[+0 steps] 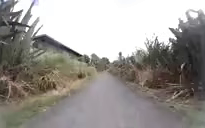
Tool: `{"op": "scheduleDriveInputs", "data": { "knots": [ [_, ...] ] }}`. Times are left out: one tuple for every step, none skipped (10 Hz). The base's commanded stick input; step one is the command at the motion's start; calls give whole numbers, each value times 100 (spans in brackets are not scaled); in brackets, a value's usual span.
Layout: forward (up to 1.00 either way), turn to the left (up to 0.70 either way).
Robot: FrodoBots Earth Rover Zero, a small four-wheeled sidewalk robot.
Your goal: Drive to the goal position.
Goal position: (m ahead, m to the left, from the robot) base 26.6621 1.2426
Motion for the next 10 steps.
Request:
{"op": "scheduleDriveInputs", "data": {
  "knots": [
    [100, 0],
    [100, 0],
    [100, 0],
    [100, 0],
    [100, 0],
    [100, 0],
    [100, 0],
    [100, 0],
    [100, 0],
    [100, 0]
  ]
}}
